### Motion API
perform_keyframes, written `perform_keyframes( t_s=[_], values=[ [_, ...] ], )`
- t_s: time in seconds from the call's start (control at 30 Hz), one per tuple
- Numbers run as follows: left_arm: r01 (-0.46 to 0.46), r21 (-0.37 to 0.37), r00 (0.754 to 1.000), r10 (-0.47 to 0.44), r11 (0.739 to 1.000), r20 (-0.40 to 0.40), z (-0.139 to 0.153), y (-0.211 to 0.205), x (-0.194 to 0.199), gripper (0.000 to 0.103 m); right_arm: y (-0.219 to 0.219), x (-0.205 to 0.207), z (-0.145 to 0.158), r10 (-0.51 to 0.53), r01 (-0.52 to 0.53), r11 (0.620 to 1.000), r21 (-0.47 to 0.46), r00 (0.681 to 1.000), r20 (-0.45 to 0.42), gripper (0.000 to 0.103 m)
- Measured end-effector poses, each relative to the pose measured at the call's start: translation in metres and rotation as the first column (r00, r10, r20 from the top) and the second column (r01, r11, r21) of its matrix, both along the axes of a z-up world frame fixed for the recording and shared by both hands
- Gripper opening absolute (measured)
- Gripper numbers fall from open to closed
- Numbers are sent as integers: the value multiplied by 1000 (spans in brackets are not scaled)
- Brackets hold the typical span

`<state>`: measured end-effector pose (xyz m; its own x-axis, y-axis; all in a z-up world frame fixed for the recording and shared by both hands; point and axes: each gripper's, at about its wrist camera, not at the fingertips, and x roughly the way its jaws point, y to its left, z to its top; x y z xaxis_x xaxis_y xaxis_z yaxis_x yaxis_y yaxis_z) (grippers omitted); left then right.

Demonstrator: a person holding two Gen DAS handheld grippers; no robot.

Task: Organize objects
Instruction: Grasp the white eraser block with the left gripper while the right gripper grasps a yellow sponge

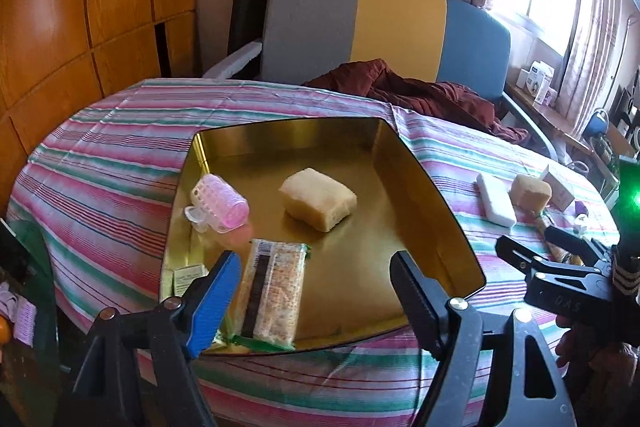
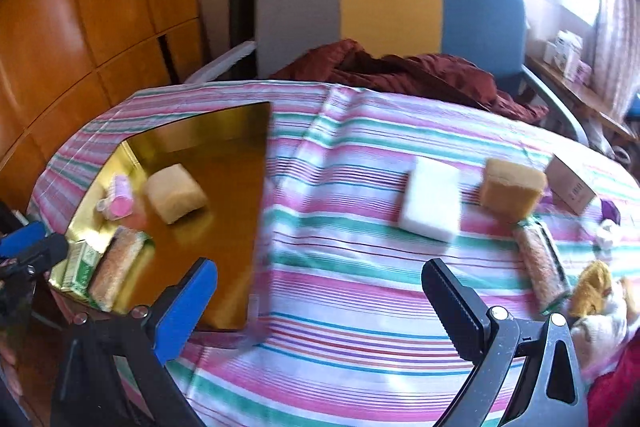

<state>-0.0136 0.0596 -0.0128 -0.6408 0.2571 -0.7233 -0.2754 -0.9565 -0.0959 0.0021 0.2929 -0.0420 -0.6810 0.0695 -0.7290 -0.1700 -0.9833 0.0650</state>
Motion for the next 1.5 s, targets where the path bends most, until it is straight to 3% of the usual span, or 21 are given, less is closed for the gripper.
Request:
perform_keyframes(
  t_s=[0.2, 0.5, 0.8, 0.93, 1.03, 1.17, 1.27, 1.5],
  values=[
    [113, 28, 994, -112, 993, -4, 9, 28, -3, 78, 54, 14, -5, -113, 114, 993, -8, 993, 38, 103],
    [300, -11, 954, -299, 954, 15, 13, 101, -7, 77, 150, 37, 4, -278, 281, 959, -34, 957, 79, 103],
    [416, -57, 909, -414, 908, 44, 11, 172, -15, 77, 250, 58, 29, -481, 481, 874, -68, 876, 17, 103],
    [454, -71, 891, -450, 888, 65, 5, 206, -22, 77, 284, 72, 20, -563, 560, 820, -123, 826, 6, 103],
    [465, -69, 884, -459, 883, 84, -3, 230, -31, 77, 298, 76, 10, -591, 590, 790, -168, 805, 47, 103],
    [461, -70, 884, -450, 885, 132, -22, 260, -51, 77, 297, 75, 14, -574, 568, 801, -188, 818, 26, 103],
    [468, -68, 872, -449, 881, 194, -40, 281, -66, 67, 293, 71, 13, -542, 536, 820, -202, 840, 27, 103],
    [485, -95, 858, -452, 869, 246, -69, 318, -87, 66, 286, 63, 9, -496, 494, 846, -199, 867, 43, 103]
  ],
)
